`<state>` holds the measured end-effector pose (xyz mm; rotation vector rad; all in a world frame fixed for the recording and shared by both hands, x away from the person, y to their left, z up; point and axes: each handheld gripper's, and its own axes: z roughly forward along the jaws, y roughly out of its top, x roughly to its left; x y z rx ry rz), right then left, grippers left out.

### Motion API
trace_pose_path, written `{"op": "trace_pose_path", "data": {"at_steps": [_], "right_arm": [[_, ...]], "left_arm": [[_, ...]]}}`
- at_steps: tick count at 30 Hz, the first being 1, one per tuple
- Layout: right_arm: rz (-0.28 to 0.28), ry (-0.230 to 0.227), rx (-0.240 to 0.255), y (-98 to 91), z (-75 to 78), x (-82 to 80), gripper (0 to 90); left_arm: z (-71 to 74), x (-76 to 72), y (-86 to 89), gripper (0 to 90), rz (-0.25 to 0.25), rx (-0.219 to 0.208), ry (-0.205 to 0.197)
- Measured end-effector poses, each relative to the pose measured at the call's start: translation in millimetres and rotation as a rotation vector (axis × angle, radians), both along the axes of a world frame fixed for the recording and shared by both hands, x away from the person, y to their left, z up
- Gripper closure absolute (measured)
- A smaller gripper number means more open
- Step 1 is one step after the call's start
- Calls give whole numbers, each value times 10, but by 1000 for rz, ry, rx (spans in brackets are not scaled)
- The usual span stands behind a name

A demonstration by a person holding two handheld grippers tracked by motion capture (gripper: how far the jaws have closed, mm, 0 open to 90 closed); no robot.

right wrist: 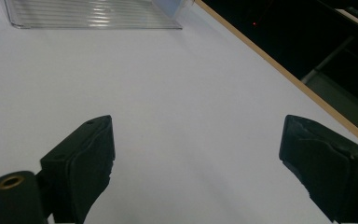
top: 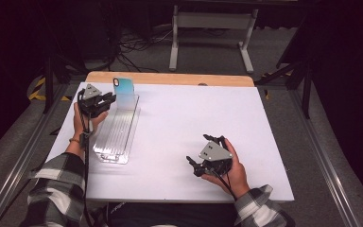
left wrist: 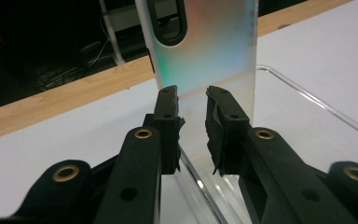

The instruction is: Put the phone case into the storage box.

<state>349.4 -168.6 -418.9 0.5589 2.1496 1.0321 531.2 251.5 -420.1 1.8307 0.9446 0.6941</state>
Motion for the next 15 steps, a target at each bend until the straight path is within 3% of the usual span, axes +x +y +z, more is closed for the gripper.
{"op": "trace_pose_path", "data": {"at_steps": [15], "right_arm": [[-14,-20,11,-27,20,-10,115]], "left_arm": [[43,-138,-30,734,-26,-22,-23]]}}
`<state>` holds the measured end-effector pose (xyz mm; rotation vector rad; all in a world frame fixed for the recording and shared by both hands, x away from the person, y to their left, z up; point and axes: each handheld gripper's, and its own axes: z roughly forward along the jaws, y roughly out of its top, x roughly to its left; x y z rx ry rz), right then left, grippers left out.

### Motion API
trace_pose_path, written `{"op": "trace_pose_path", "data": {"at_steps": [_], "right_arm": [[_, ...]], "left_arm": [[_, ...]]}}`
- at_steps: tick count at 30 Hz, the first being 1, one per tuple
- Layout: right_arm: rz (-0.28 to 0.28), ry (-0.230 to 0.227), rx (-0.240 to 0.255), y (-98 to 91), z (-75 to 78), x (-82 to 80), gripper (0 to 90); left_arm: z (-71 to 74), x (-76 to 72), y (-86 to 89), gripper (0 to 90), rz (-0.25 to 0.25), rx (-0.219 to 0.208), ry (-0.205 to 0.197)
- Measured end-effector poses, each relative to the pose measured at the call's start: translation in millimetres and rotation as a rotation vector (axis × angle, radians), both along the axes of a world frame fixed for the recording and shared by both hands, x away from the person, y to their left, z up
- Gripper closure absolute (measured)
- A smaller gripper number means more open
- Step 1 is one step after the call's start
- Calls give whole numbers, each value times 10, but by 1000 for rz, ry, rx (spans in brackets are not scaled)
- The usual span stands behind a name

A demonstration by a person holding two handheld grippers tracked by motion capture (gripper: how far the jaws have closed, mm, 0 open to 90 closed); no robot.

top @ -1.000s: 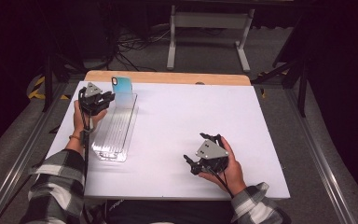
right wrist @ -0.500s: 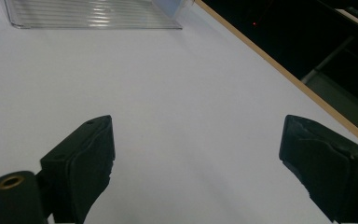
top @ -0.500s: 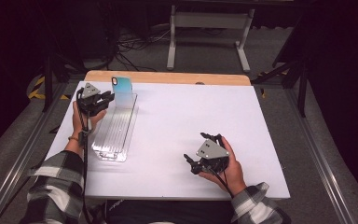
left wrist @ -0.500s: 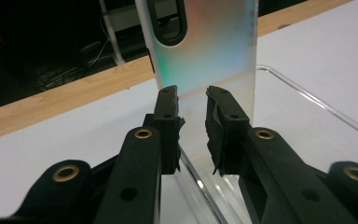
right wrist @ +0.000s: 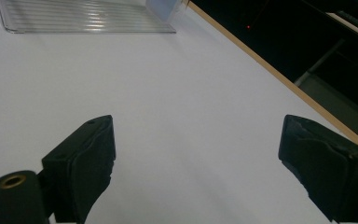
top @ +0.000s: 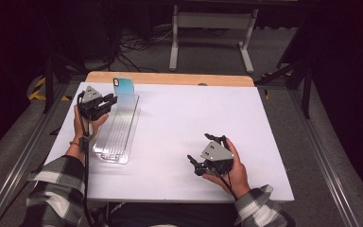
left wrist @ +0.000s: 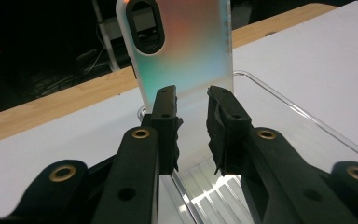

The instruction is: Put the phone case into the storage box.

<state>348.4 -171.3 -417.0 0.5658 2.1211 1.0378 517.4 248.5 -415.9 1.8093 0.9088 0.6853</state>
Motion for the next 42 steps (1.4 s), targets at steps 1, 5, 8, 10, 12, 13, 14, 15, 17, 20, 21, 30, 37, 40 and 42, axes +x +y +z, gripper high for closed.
{"op": "trace_pose_path", "data": {"at_steps": [1,5,8,10,12,13,14,15,17,20,21,30,37,40,42], "right_arm": [[2,-4,2,-3,4,-1,115],[2,-7,1,-3,5,-11,116],[2,-8,0,-3,6,-15,116],[4,-11,1,-4,11,-18,116],[0,-13,3,-8,17,-21,117],[0,-15,1,-10,18,-17,117],[-3,-17,-1,-12,19,-14,118],[-4,-16,2,-15,20,-12,118],[-3,-16,3,-18,22,-12,118],[-5,-20,5,-25,33,-18,118],[-5,-24,4,-28,37,-17,119],[-7,-23,12,-47,53,-16,124],[-9,-24,11,-48,58,-20,124],[-7,-28,9,-49,61,-21,124],[-8,-27,11,-50,61,-21,124]], "left_arm": [[5,-14,-1,733,5,0,-10],[26,-59,13,733,-2,-24,-14],[27,-84,-7,730,-8,-18,-14],[32,-94,-12,730,-10,-19,-16],[43,-115,-19,727,-15,-16,-24],[48,-127,-25,727,-17,-16,-21],[49,-135,-26,727,-18,-17,-26],[54,-144,-26,727,-20,-9,-27],[53,-153,-31,727,-18,-10,-30],[59,-180,-44,726,-25,-12,-30],[65,-188,-49,727,-25,-1,-37],[118,-249,-89,718,-52,-2,-47],[138,-330,-93,725,-63,-8,-54],[152,-360,-94,724,-68,-13,-53],[161,-376,-98,727,-73,-6,-61]]}}
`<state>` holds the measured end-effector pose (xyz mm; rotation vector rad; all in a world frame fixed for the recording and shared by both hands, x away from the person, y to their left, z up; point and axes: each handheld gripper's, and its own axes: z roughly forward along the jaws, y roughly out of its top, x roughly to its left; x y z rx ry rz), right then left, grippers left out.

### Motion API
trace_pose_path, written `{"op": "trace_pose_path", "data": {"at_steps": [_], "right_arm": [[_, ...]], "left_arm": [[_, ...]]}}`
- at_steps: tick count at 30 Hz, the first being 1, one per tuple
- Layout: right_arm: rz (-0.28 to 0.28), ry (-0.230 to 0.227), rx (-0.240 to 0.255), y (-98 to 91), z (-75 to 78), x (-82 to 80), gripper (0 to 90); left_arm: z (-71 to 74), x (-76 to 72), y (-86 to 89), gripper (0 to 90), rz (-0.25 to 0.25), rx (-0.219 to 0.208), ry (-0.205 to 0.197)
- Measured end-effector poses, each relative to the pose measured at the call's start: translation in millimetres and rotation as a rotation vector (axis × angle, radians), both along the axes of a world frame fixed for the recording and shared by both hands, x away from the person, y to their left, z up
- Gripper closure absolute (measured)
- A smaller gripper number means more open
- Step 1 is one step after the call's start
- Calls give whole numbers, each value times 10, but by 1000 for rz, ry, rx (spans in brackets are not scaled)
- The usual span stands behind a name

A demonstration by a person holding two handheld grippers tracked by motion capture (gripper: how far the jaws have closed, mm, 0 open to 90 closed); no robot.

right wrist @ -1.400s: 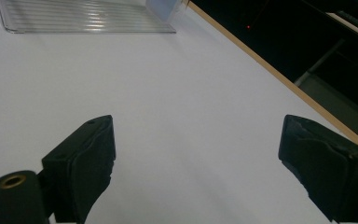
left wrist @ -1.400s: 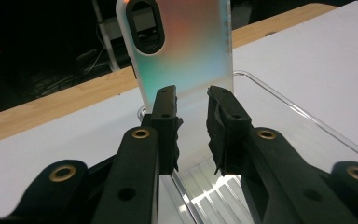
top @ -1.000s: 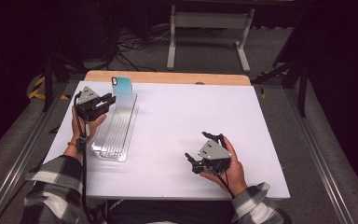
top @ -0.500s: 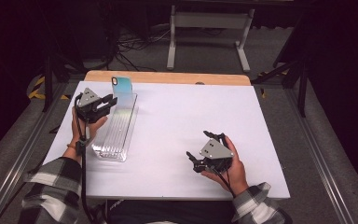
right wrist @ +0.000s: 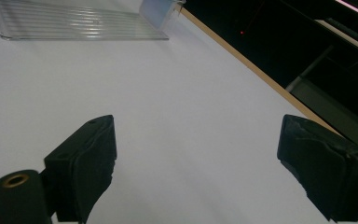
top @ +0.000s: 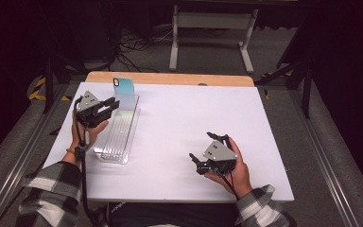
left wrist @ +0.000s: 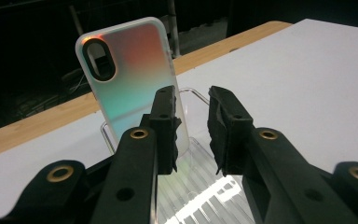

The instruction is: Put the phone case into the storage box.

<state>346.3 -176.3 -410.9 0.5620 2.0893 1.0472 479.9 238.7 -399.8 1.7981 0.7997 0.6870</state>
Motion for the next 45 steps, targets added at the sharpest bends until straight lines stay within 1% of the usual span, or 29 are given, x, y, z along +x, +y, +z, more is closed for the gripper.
{"op": "trace_pose_path", "data": {"at_steps": [3,4,9,14,15,16,17,18,24,25,26,28,31,34,35,36,39,41,45], "right_arm": [[0,0,0,0,0,1,124],[1,-1,0,1,1,1,124],[2,0,5,0,5,0,124],[6,4,4,4,0,2,124],[6,4,5,5,-1,2,124],[7,4,5,5,0,2,124],[7,3,6,4,1,2,124],[6,4,7,3,2,2,124],[4,4,14,-5,9,5,124],[3,6,16,-5,10,3,124],[3,6,15,-5,11,2,124],[5,6,15,-6,11,2,124],[4,6,15,-7,12,1,124],[4,7,15,-8,12,2,123],[4,7,15,-8,12,2,123],[5,7,15,-7,12,2,123],[5,6,14,-8,14,0,123],[5,5,14,-10,14,2,123],[6,7,14,-8,14,0,122]], "left_arm": [[17,-21,-1,717,-2,-6,-10],[18,-27,-6,713,-3,-12,-8],[28,-48,-42,708,-13,2,-19],[39,-66,-63,701,-25,0,-18],[41,-74,-67,699,-24,-1,-25],[39,-80,-72,696,-25,-12,-24],[42,-84,-73,692,-28,-12,-21],[45,-92,-75,688,-25,-5,-27],[66,-149,-95,665,-22,-3,-41],[68,-164,-98,661,-11,6,-53],[67,-177,-103,651,-4,8,-63],[71,-195,-109,628,-2,11,-66],[74,-206,-111,610,-5,2,-68],[77,-219,-116,570,-8,7,-70],[75,-226,-121,570,-13,5,-66],[78,-230,-121,558,-14,12,-68],[73,-241,-139,518,-16,5,-60],[72,-246,-144,491,-11,13,-69],[73,-252,-151,439,-7,11,-69]]}}
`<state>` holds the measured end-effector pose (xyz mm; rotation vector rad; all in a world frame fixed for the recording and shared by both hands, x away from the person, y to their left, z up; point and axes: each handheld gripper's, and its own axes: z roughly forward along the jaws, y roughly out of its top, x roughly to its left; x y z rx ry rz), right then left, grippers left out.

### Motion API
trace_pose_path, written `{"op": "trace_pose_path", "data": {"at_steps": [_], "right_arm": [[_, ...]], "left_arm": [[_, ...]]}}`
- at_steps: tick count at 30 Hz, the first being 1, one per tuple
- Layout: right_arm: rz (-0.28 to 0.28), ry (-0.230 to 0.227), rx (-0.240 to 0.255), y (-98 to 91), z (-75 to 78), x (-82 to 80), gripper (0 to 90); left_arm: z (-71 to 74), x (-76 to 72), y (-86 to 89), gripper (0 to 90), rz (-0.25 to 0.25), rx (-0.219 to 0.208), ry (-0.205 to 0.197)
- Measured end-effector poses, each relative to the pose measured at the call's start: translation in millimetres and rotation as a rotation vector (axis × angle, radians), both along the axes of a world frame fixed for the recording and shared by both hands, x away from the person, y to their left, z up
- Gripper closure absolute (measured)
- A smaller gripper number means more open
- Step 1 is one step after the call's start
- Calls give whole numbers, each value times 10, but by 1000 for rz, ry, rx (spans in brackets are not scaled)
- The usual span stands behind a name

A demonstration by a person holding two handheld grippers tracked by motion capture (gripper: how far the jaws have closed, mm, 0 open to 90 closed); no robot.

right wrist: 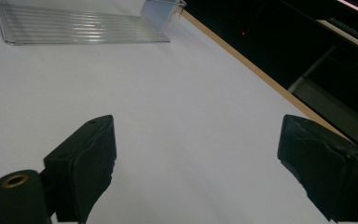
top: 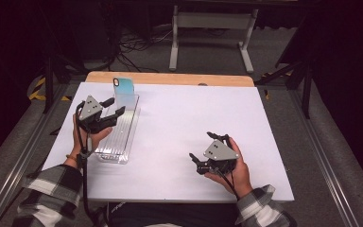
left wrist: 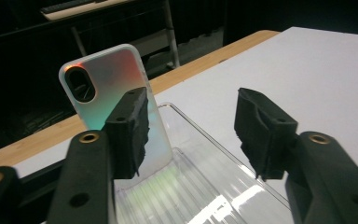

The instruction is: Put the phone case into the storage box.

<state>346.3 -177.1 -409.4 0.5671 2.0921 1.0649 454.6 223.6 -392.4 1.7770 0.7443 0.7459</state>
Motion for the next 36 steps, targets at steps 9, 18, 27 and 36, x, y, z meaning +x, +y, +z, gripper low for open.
{"op": "trace_pose_path", "data": {"at_steps": [9,18,27,36], "right_arm": [[1,-5,3,-4,10,-5,122],[-3,-6,9,-13,15,-5,119],[-4,-2,37,-39,33,3,112],[-8,-18,52,-45,45,-3,103]], "left_arm": [[9,-26,-6,311,8,-8,-2],[27,-58,-24,219,-3,-10,-7],[65,-116,-59,115,-7,6,-22],[117,-238,19,69,-8,-23,-46]]}}
